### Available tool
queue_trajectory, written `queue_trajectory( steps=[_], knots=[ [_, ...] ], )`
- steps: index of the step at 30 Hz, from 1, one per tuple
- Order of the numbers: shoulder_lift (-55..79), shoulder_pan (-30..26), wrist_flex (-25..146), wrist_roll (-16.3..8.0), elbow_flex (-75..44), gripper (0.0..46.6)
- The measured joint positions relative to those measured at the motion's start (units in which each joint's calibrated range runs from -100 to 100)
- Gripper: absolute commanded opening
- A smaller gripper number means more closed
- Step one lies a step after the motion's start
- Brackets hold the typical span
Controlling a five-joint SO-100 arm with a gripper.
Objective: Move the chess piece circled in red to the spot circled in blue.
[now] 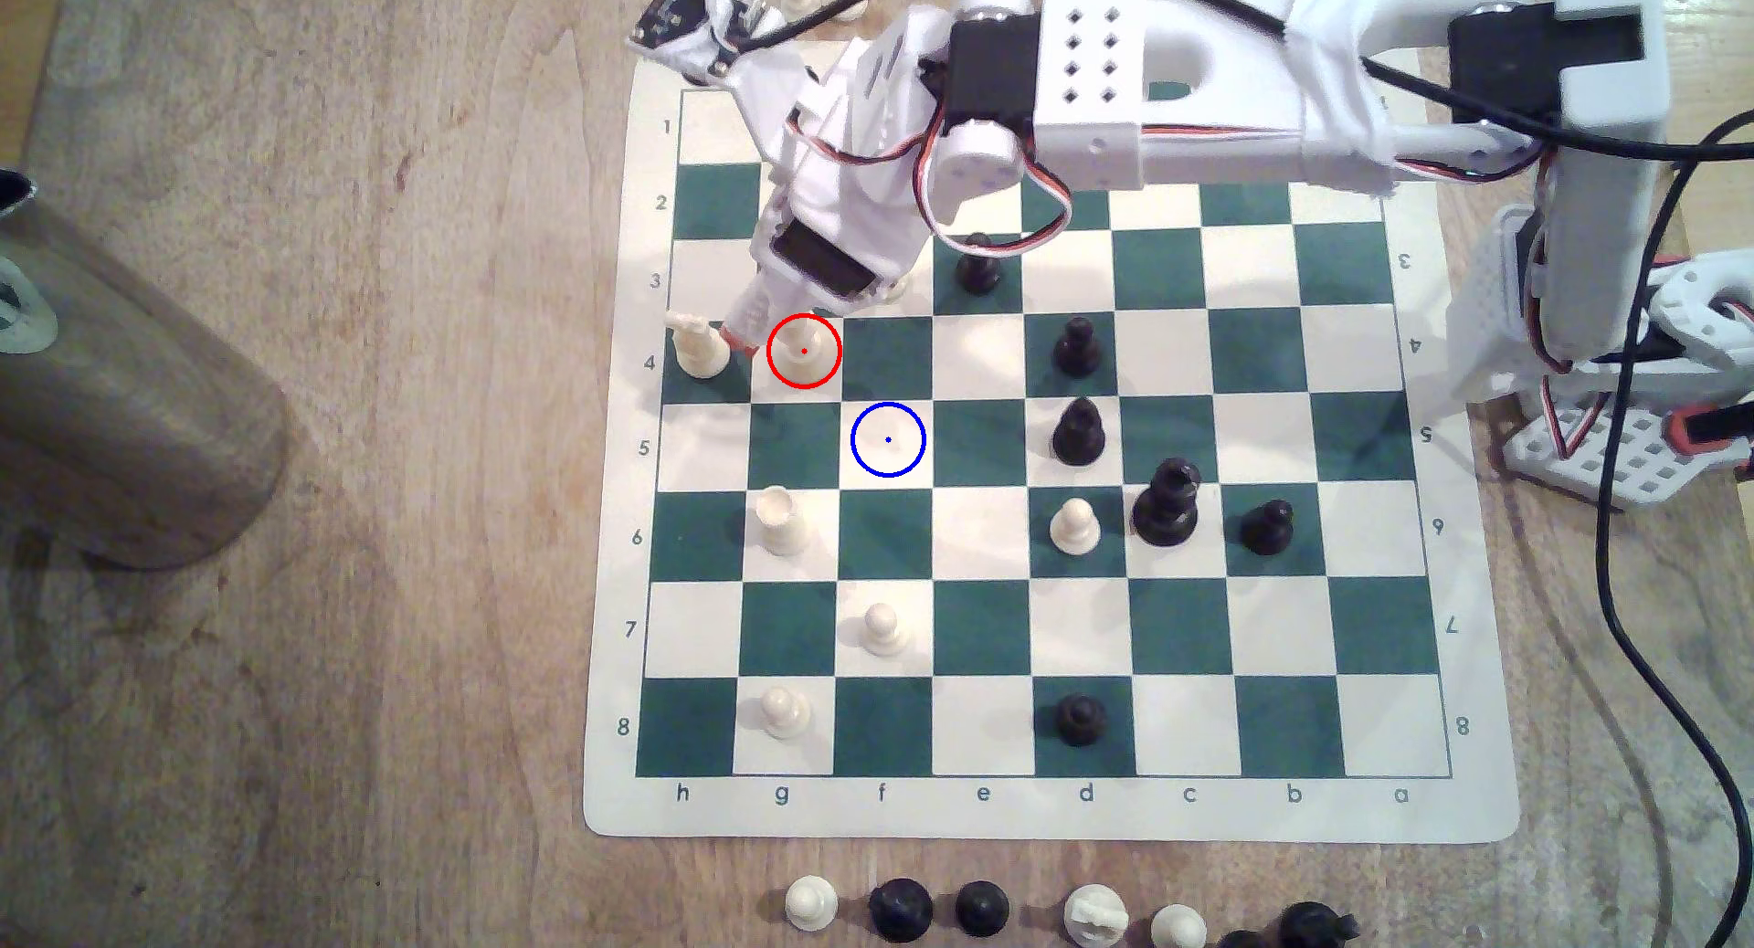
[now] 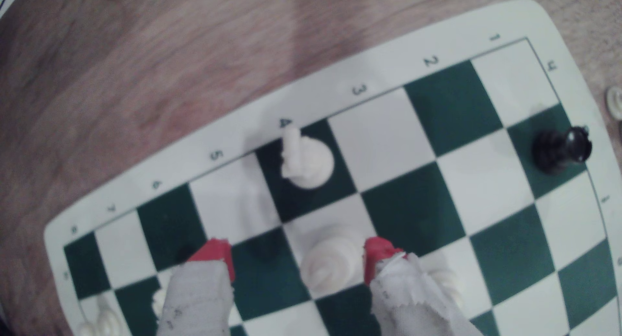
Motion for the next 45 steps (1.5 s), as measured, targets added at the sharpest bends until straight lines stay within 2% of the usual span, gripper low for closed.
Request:
queue_trajectory(
  steps=[9,25,35,45],
  knots=[
    [4.4,-0.1,-1.2,0.3,0.0,20.5],
    [4.4,-0.1,-1.3,0.3,0.0,19.4],
    [4.4,-0.5,-1.8,0.3,1.1,21.3],
    [4.4,-1.5,-2.5,0.0,2.3,20.1]
  ],
)
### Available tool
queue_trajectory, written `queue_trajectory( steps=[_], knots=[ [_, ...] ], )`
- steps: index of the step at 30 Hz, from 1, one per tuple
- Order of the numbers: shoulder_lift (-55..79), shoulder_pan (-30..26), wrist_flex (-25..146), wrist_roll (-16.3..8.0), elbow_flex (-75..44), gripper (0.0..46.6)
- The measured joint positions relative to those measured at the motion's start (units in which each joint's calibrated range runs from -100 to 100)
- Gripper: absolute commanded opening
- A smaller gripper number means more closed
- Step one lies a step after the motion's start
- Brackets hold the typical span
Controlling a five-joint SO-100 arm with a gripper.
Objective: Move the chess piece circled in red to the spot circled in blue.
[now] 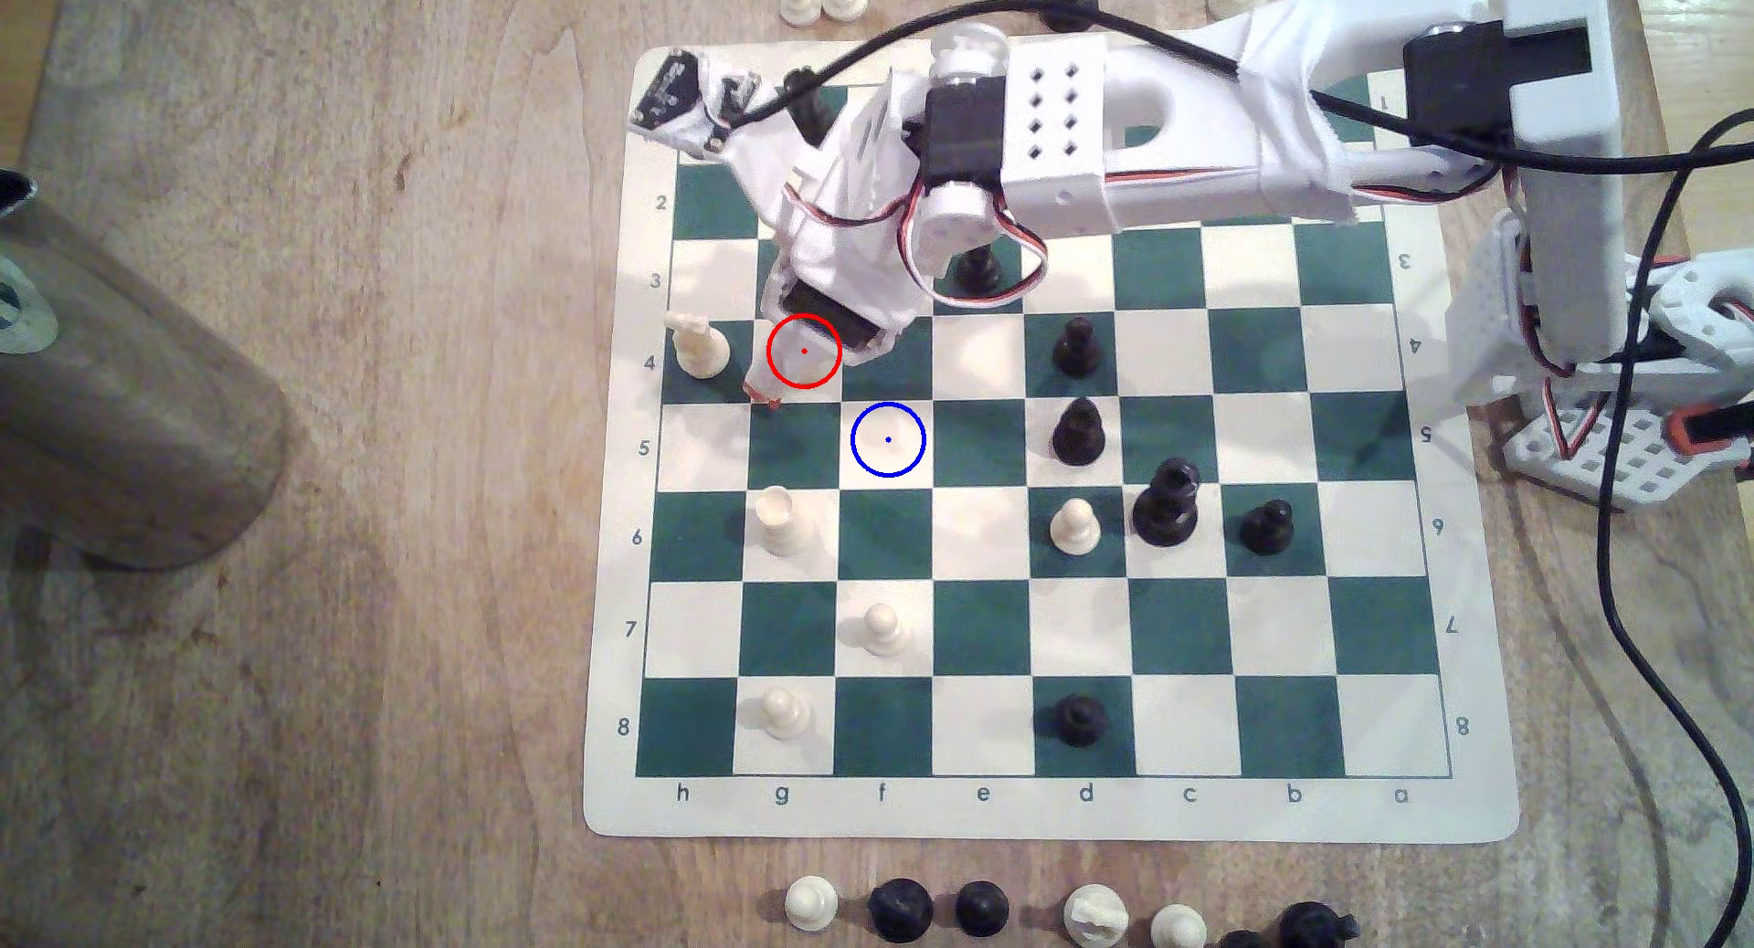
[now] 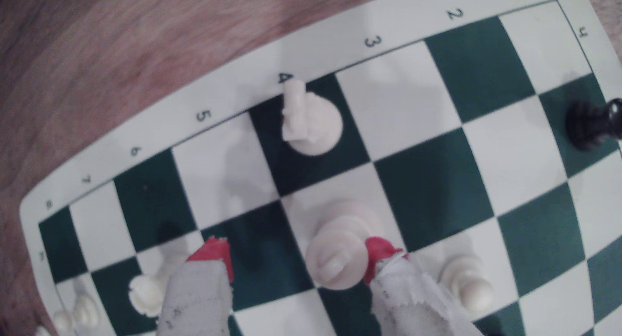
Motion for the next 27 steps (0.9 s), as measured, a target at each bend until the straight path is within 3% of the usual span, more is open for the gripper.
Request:
queue_trajectory(
  steps=[5,16,20,21,24,27],
  knots=[
    [0.0,0.0,0.0,0.0,0.0,17.8],
    [0.0,0.0,-1.5,0.0,0.0,17.0],
    [0.0,0.0,-1.6,0.0,0.9,10.7],
    [0.0,0.0,-1.6,0.0,1.1,6.4],
    [0.0,0.0,-1.6,0.0,1.4,0.3],
    [0.0,0.0,-1.6,-0.1,1.4,0.3]
  ],
)
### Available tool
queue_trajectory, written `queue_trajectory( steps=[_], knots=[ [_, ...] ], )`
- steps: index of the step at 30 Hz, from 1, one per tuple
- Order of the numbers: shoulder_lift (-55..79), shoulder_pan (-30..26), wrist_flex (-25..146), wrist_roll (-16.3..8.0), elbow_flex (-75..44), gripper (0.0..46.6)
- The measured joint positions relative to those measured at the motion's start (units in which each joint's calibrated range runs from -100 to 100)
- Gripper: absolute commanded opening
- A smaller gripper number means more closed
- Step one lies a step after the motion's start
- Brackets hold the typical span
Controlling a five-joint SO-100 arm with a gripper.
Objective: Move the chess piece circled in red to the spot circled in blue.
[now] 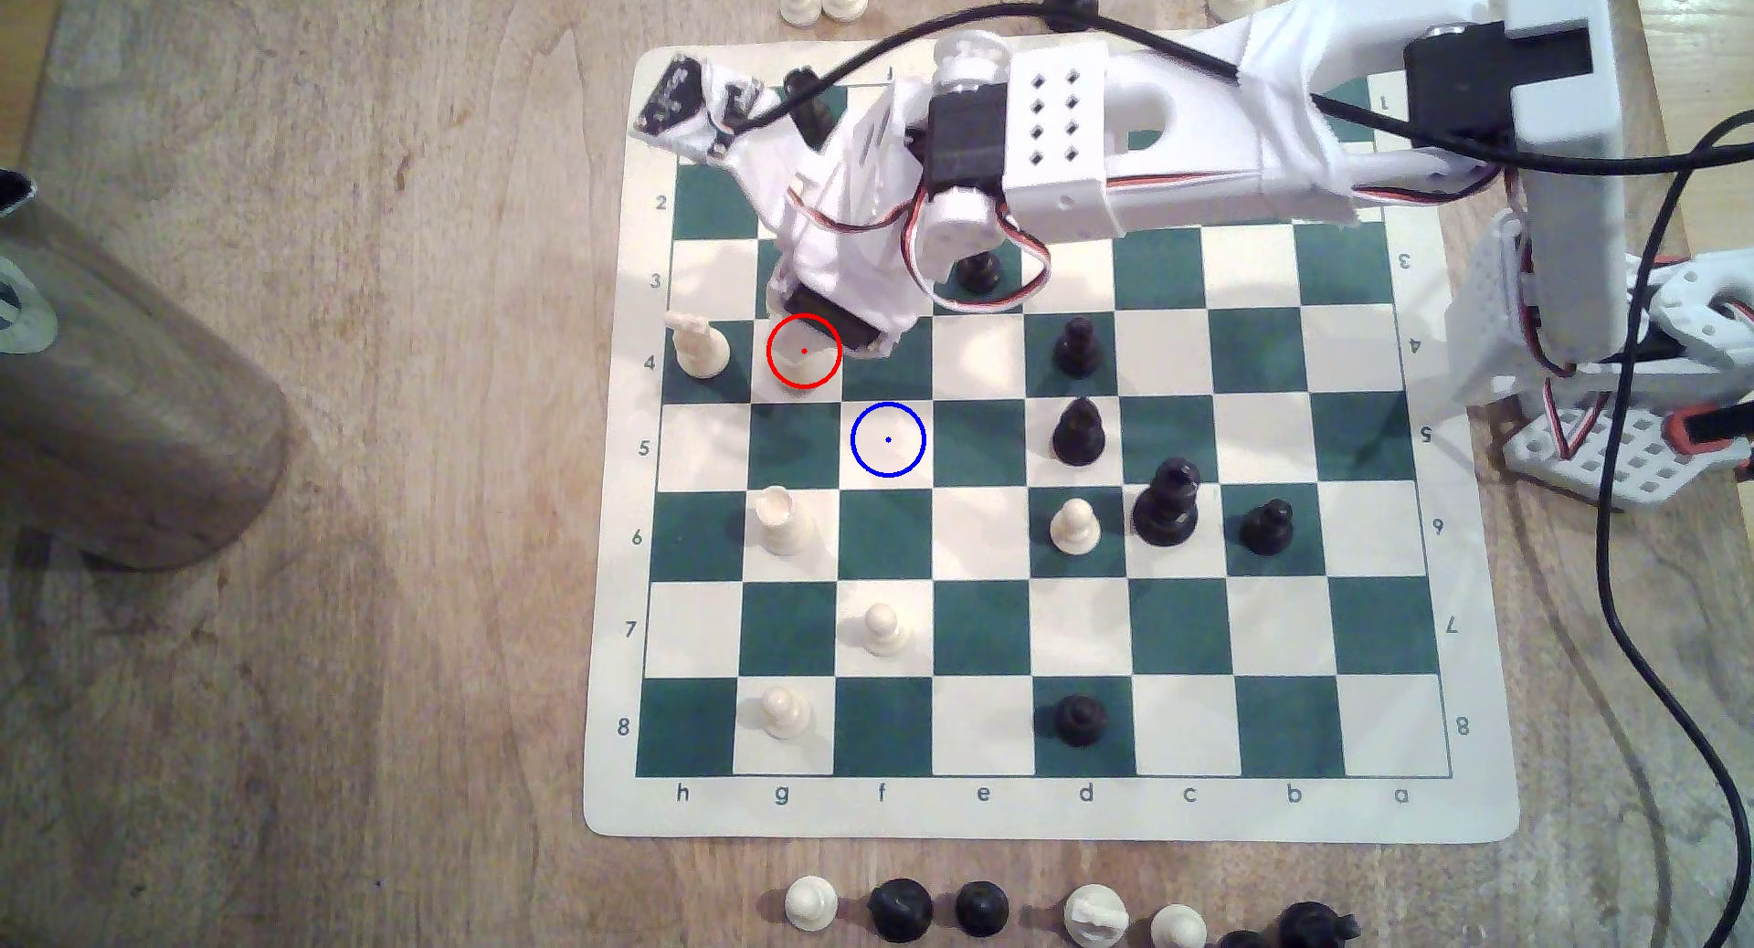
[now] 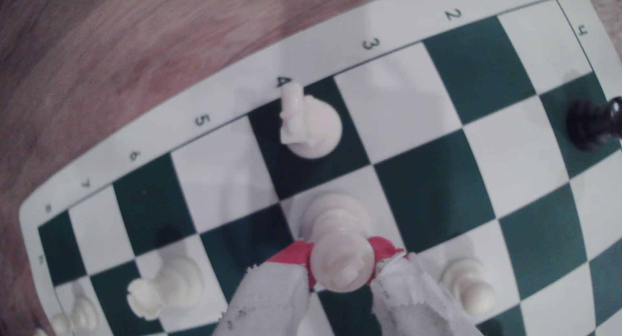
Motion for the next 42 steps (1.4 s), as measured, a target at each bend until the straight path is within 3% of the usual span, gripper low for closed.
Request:
queue_trajectory(
  steps=[12,24,30,42],
  knots=[
    [-1.2,0.1,0.1,1.0,0.9,0.3],
    [-11.5,1.2,3.9,2.6,1.6,0.3],
    [-12.7,-2.6,12.5,3.7,1.4,0.3],
    [-5.9,-8.9,29.6,3.7,-14.0,0.3]
  ],
)
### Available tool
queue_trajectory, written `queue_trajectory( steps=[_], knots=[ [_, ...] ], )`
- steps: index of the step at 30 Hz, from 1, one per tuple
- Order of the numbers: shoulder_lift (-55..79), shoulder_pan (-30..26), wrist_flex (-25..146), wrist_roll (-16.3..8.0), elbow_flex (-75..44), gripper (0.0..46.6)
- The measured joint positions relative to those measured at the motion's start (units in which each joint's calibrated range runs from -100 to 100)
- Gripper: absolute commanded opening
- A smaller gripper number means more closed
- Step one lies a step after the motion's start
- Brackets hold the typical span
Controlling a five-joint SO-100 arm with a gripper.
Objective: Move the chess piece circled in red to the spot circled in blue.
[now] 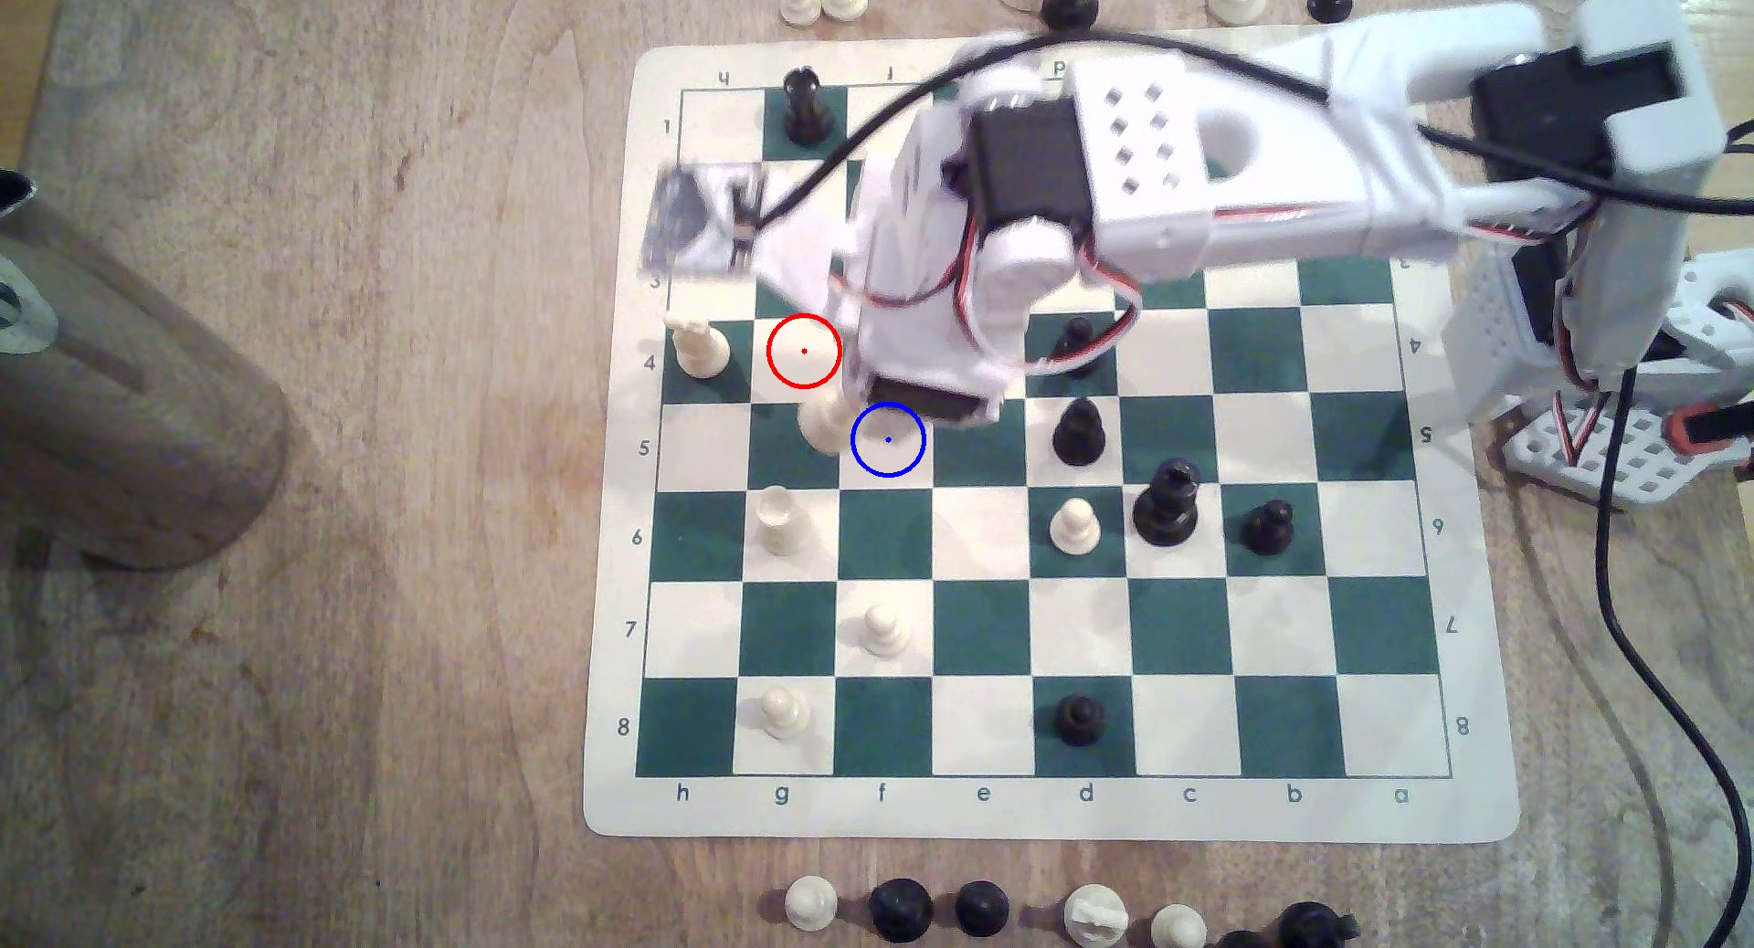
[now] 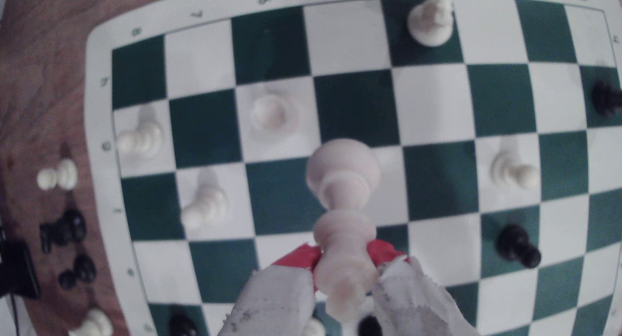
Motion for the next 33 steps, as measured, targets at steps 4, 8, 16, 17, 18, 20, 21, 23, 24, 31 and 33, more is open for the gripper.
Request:
queue_trajectory(
  steps=[4,8,16,17,18,20,21,23,24,31,33],
  knots=[
    [3.4,-1.0,1.5,0.0,-0.5,0.3],
    [6.0,-1.3,1.5,0.4,-0.5,0.3],
    [9.2,0.7,-0.6,0.5,-0.5,0.3],
    [9.3,1.0,-0.6,0.6,-0.5,0.3],
    [9.4,1.2,-0.6,0.8,-0.5,0.3],
    [9.4,1.4,-0.6,1.1,-0.5,0.3],
    [9.4,1.4,-0.6,1.1,-0.5,0.3],
    [10.0,1.4,-0.6,1.3,-0.5,0.3],
    [10.2,1.4,-0.7,1.4,-0.5,0.3],
    [10.2,1.4,0.1,1.7,-0.5,3.1],
    [10.2,1.4,0.2,1.7,-0.5,12.5]
  ],
)
